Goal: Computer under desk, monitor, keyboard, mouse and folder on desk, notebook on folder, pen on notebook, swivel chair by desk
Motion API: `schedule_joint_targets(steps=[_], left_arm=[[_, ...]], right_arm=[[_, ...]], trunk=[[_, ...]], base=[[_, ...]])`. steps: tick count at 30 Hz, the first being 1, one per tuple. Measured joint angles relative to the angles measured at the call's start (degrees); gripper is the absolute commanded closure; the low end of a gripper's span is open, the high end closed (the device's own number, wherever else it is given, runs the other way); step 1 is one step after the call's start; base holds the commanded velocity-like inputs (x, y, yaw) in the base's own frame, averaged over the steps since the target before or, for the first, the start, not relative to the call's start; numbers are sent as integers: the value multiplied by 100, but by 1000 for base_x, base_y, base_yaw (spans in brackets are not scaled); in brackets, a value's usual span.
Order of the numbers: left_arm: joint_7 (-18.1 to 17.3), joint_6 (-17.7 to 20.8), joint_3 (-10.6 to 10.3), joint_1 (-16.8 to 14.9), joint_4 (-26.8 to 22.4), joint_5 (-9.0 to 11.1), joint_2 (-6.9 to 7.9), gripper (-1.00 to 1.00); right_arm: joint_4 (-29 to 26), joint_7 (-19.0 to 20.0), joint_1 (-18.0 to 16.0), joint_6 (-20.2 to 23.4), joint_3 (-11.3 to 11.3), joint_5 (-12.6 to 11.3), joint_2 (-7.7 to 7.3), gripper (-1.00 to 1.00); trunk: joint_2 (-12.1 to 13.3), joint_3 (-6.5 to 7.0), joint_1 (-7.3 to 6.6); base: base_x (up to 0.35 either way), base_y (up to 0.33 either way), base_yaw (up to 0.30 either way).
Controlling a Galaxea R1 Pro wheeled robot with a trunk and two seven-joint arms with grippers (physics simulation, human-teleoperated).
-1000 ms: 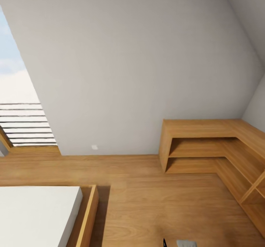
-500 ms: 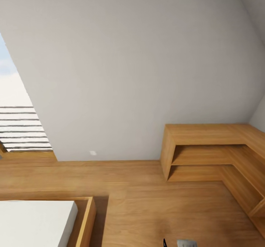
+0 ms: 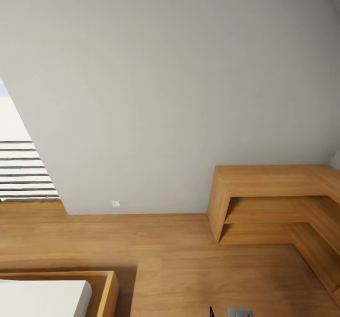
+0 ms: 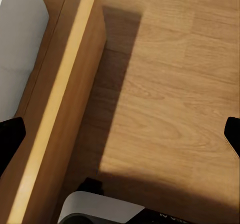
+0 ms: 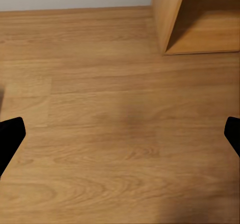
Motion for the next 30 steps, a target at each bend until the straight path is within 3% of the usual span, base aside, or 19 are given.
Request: schedule_joint_targets(steps=[30], left_arm=[[0, 12, -1, 0, 0, -1, 1, -100]], right_arm=[[0, 1, 0, 1, 1, -7, 5, -100]], trunk=[[1, 4, 1]], base=[[308, -64, -7]])
